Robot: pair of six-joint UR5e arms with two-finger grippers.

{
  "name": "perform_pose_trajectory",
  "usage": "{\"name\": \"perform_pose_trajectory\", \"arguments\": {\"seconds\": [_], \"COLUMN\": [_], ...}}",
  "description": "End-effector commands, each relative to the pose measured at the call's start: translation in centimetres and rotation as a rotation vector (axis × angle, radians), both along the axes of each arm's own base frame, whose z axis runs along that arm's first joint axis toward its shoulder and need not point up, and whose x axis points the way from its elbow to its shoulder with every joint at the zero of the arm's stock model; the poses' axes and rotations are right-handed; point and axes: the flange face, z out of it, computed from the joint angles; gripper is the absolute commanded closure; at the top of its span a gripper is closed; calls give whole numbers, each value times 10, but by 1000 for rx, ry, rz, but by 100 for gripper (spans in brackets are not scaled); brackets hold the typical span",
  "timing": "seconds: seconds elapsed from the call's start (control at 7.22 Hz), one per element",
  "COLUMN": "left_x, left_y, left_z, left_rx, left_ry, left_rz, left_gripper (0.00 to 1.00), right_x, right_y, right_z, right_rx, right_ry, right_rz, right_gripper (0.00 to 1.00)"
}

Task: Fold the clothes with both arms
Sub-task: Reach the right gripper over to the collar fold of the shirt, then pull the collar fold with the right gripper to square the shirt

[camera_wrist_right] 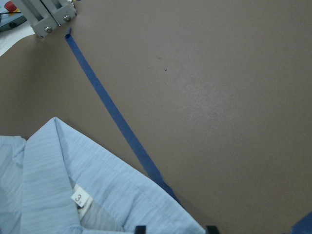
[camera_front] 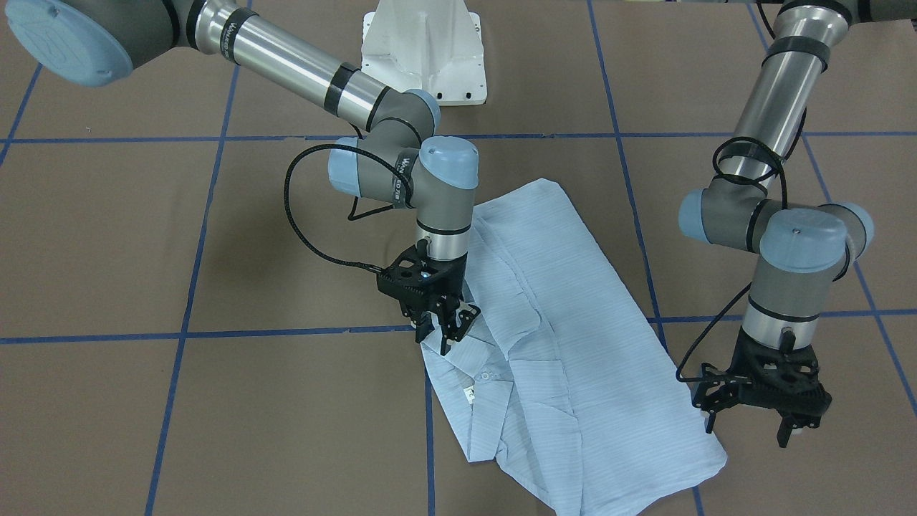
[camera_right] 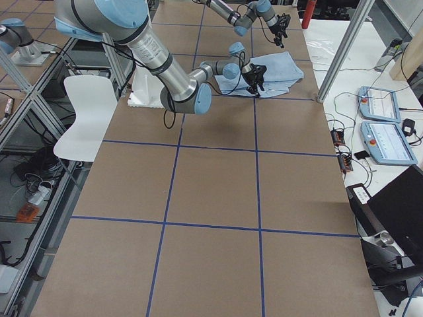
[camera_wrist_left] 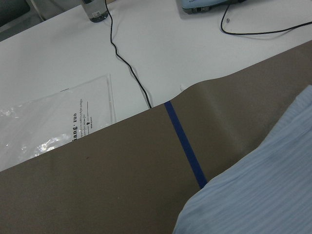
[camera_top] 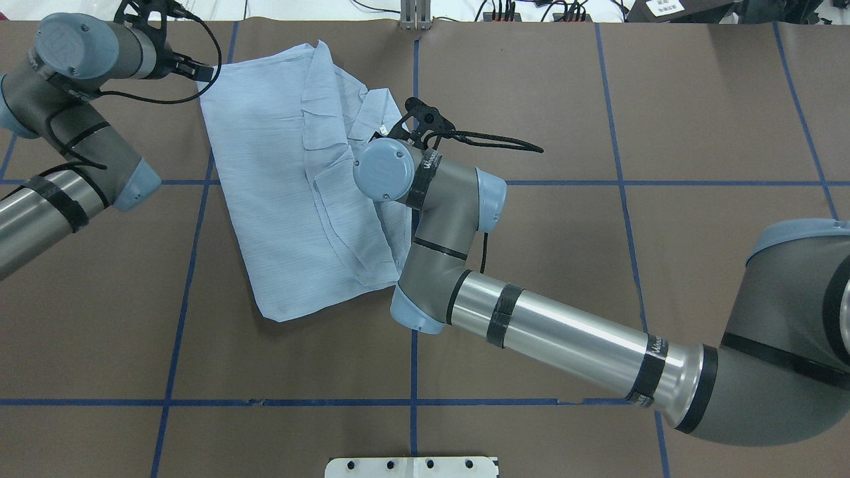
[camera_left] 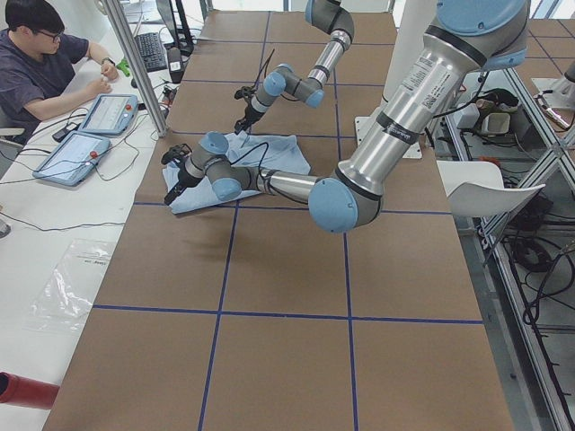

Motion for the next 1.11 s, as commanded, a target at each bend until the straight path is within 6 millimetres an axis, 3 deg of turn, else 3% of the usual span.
{"name": "perform_pose_trajectory", "arguments": {"seconds": [0.0,0.28,0.55,0.83,0.97], "left_x": [0,0,-5,-7,-7], "left_y": [0,0,7,11,11], "left_z": [0,-1,2,4,1], "left_rx": [0,2,6,8,11], "left_ry": [0,2,4,5,8], "left_rz": [0,0,0,0,0], "left_gripper": [0,0,0,0,0], "right_x": [1,19,74,127,147], "right_y": [1,12,49,116,139], "right_z": [-1,-15,24,64,81], "right_rx": [9,39,23,41,55], "right_ry": [6,2,39,86,93], "right_rz": [-11,-33,-40,-59,-67], "right_gripper": [100,100,100,100,100]}}
